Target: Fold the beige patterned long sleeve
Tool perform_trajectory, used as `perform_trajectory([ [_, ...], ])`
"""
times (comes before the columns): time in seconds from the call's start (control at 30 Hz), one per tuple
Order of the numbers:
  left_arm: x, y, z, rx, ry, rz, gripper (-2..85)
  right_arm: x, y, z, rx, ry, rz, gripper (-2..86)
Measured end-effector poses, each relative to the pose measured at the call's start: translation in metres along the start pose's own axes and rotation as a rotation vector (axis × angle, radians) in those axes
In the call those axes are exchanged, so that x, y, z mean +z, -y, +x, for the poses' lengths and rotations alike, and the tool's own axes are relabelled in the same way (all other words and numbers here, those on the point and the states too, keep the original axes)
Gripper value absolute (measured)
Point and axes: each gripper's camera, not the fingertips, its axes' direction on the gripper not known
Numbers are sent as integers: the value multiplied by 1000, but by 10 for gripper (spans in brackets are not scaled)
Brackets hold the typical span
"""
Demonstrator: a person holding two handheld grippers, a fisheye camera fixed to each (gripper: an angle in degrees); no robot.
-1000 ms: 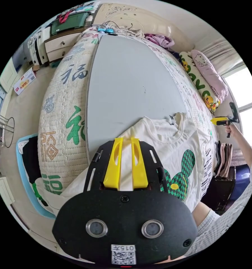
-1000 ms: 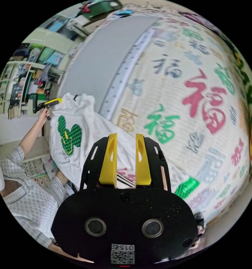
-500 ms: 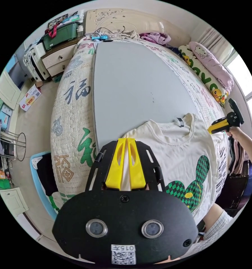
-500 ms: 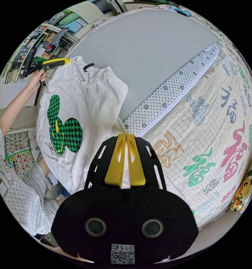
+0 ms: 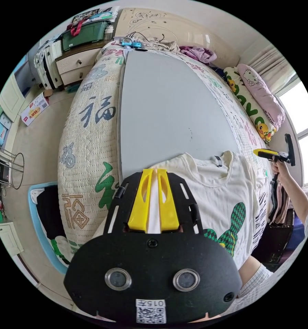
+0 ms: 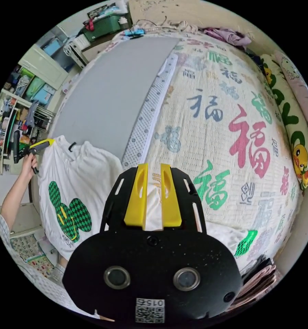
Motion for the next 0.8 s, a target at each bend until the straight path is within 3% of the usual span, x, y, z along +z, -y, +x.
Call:
perform_trajectory([
  [0.17, 4, 0, 3, 62, 11, -64, 18, 62, 4, -51, -265, 19, -201, 83],
  [0.23, 4, 1, 7, 82, 35, -65, 2, 81, -5, -51, -303, 13, -229, 32],
  [0.4, 2, 14, 9, 68, 155, -51, -7, 98, -13, -23, -251, -213, -175, -6],
  [0.53, 7, 12, 9, 43, 204, -7, -3, 99, -15, 15, -119, -257, -137, -3],
  [0.67, -18, -27, -2, 9, 84, 34, 19, 33, -88, 25, -73, 16, 24, 20],
  [0.8, -82, -116, -13, -42, -45, 151, 40, -22, -245, 22, -31, 226, -23, 55],
])
